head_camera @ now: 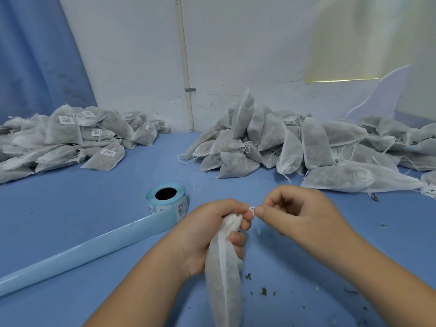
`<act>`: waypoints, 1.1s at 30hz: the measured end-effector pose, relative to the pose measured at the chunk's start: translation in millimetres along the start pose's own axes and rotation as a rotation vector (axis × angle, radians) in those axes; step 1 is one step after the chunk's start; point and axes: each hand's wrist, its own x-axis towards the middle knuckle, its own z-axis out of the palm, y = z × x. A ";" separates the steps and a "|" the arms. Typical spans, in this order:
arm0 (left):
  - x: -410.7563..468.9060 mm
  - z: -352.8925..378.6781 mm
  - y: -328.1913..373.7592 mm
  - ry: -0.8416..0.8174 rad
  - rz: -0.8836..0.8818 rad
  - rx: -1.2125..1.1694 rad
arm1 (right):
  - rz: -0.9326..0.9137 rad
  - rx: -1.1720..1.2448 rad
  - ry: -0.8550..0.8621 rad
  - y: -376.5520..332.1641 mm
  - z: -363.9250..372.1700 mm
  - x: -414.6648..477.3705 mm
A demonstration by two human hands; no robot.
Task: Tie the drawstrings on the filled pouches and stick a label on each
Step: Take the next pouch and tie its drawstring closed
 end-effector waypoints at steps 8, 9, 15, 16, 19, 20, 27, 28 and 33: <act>2.3 -1.1 -5.1 0.080 0.145 0.171 | 0.134 0.142 -0.131 -1.5 5.4 -0.8; 1.9 -1.0 -5.2 0.089 0.169 0.208 | 0.145 0.149 -0.145 -2.0 4.4 -0.6; -0.7 -1.6 -3.6 0.108 0.204 0.355 | 0.158 0.144 -0.204 -3.3 2.2 -1.0; -0.8 -2.3 -3.2 0.108 0.203 0.377 | 0.152 0.140 -0.213 -3.4 1.6 -1.4; -1.6 -4.3 -2.4 0.098 0.196 0.429 | 0.146 0.149 -0.233 -3.9 0.4 -1.9; -2.1 -4.4 -2.1 0.095 0.198 0.432 | 0.149 0.153 -0.236 -4.1 0.0 -1.9; -4.0 -2.4 -2.8 0.100 0.239 0.440 | 0.151 0.163 -0.253 -4.8 -1.1 -1.7; -3.9 -2.4 -2.8 0.103 0.249 0.446 | 0.148 0.169 -0.255 -4.9 -1.5 -2.0; -0.5 -3.2 -4.0 0.150 0.328 0.480 | 0.148 0.175 -0.252 -4.6 -2.4 -1.1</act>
